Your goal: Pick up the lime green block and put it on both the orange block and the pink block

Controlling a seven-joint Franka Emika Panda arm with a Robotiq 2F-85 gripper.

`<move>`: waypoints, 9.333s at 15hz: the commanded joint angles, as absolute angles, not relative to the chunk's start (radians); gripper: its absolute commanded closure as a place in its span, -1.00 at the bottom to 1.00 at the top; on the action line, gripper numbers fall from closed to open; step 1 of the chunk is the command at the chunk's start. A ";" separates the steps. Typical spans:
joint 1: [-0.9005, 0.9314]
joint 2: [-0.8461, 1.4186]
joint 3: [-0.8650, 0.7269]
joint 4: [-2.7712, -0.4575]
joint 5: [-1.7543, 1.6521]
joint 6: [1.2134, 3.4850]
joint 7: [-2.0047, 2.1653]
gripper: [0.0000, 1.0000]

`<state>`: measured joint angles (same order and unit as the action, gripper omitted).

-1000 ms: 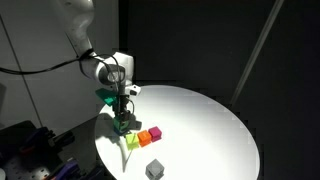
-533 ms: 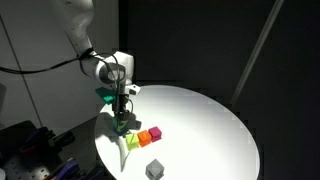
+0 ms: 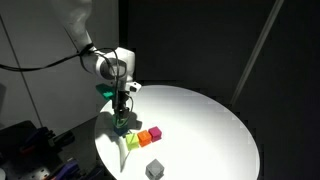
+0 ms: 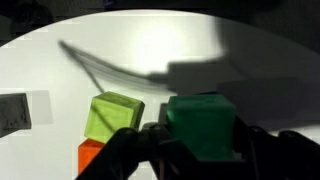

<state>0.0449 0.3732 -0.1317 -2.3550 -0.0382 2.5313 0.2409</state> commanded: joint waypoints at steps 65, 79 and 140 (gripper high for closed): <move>-0.146 0.567 -0.208 -2.022 0.068 2.423 0.272 0.41; -0.149 0.584 -0.205 -2.014 0.074 2.418 0.270 -0.15; -0.103 -0.215 -0.083 -2.598 -0.092 2.362 0.242 -1.00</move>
<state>-0.0950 -0.1411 -0.0981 -2.5569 -0.0837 2.3823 0.2340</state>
